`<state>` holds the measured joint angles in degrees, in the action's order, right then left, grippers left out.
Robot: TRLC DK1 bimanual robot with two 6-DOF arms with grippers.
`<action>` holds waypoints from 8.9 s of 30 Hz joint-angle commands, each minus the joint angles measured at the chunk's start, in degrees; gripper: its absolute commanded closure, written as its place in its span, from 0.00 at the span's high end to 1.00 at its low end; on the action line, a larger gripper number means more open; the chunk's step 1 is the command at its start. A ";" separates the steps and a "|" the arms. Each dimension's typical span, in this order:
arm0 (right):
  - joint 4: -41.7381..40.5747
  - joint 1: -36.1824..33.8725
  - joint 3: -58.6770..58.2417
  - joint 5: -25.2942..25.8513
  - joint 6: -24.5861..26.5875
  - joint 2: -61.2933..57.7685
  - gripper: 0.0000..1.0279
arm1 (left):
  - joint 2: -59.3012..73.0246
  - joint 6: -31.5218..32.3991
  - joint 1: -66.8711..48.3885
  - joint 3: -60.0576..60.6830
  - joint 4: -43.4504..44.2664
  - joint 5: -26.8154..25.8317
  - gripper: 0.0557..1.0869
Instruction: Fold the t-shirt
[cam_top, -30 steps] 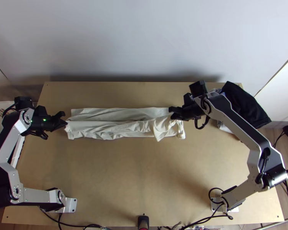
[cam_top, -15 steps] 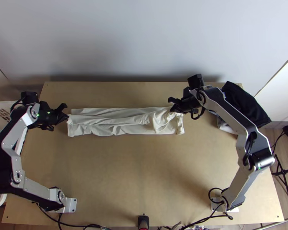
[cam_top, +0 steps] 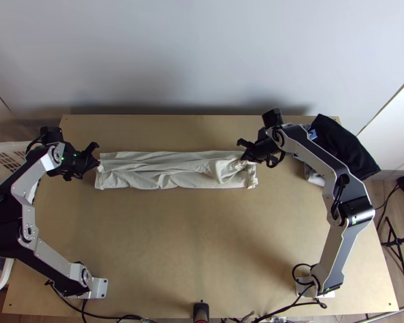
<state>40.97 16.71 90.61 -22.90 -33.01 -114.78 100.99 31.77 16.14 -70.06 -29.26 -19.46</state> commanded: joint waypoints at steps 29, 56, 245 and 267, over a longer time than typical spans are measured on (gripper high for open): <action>12.64 0.96 -3.07 -6.81 -1.26 38.58 0.96 | -14.33 -3.29 2.93 20.14 11.33 -10.68 0.95; 13.87 -1.68 1.59 -10.77 -5.13 40.07 0.96 | -3.70 -12.26 2.67 13.29 15.54 -4.71 0.95; -31.74 4.03 -46.14 -1.45 -17.17 33.57 0.96 | -34.90 -11.55 -28.80 0.72 -5.20 18.15 0.95; -34.38 12.91 -25.74 -1.45 -16.91 9.14 0.96 | -44.12 -20.43 -12.01 4.76 -6.52 17.71 0.95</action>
<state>6.90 26.20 59.16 -24.36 -49.87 -99.70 58.48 14.22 -1.50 -66.08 -34.74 -1.48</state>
